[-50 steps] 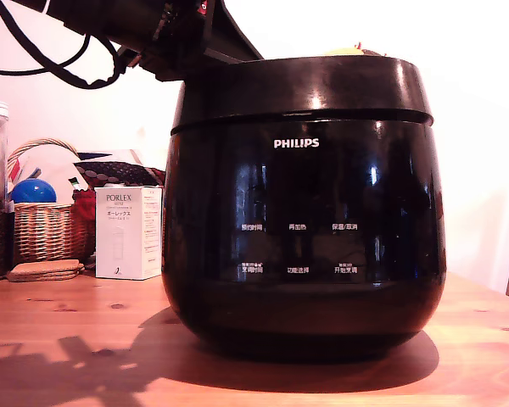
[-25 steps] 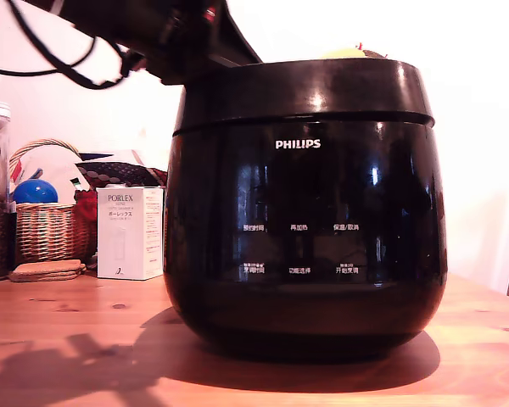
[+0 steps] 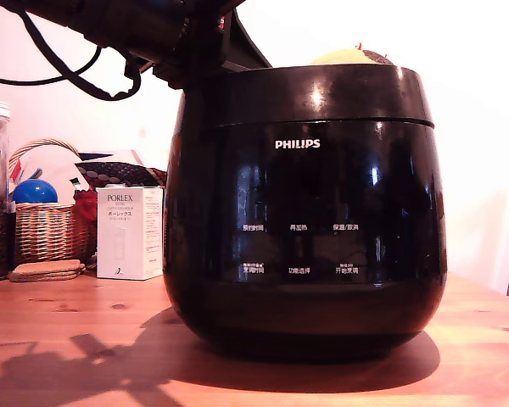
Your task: Close the rice cooker by pressing the lid down with medium force
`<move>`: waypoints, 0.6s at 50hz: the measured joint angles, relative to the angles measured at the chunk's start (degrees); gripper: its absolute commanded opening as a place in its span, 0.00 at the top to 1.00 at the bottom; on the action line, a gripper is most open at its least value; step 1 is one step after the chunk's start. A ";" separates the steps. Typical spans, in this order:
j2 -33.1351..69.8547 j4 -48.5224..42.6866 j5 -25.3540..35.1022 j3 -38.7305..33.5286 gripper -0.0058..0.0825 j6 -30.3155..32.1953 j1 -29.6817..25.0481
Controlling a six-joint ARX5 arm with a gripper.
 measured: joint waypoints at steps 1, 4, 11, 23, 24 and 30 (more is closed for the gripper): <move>0.00 0.33 -0.02 -0.11 0.96 -0.02 0.00; 0.04 1.57 -0.02 -0.55 0.96 -0.02 0.00; 0.09 5.03 -0.02 -1.25 0.96 -0.09 -0.11; -1.97 4.94 0.11 -1.84 0.96 -0.28 -0.35; -2.36 4.59 0.11 -1.84 0.96 -0.28 -0.37; -4.09 1.84 0.24 -1.86 0.96 -0.31 -0.59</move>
